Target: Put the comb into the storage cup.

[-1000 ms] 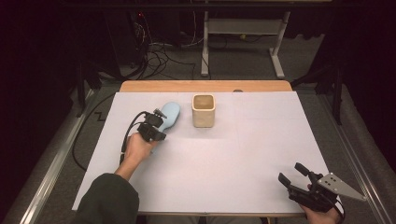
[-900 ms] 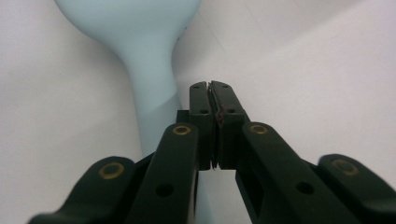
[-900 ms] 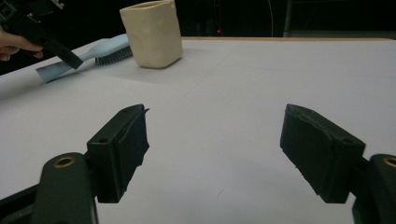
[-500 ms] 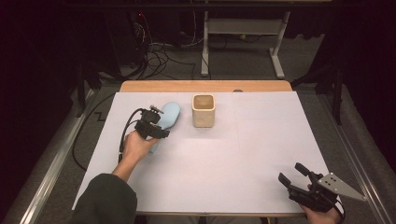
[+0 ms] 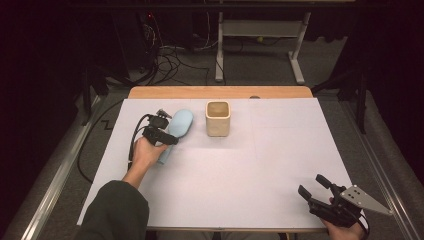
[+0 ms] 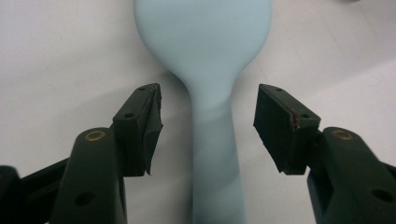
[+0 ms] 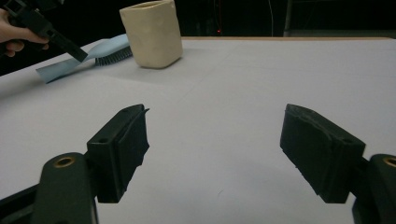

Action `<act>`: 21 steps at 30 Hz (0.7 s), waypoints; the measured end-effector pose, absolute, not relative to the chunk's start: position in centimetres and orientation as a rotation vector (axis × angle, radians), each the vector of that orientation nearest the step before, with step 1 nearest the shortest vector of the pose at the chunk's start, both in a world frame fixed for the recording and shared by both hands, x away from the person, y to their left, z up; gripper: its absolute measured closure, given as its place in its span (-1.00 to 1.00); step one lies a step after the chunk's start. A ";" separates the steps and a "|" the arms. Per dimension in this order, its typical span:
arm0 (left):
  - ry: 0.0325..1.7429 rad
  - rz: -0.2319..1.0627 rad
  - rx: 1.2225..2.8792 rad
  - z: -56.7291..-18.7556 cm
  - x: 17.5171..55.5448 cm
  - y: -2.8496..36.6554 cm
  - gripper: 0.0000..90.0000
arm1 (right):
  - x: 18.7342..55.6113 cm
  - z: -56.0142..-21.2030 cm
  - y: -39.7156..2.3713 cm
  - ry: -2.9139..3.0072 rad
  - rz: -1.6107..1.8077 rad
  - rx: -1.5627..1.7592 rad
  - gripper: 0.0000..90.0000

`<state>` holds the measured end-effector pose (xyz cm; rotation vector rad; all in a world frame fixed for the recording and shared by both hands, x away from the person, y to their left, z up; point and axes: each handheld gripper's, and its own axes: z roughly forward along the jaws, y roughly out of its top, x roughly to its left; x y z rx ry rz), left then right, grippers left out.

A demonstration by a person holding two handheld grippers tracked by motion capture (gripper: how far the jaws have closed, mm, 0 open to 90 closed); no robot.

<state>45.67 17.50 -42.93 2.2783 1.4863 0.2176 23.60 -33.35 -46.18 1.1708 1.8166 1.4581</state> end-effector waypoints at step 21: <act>1.531 0.221 2.328 -44.3 46.5 16.5 0.38 | 23.6 -46.2 -33.4 1.815 1.463 1.172 -0.47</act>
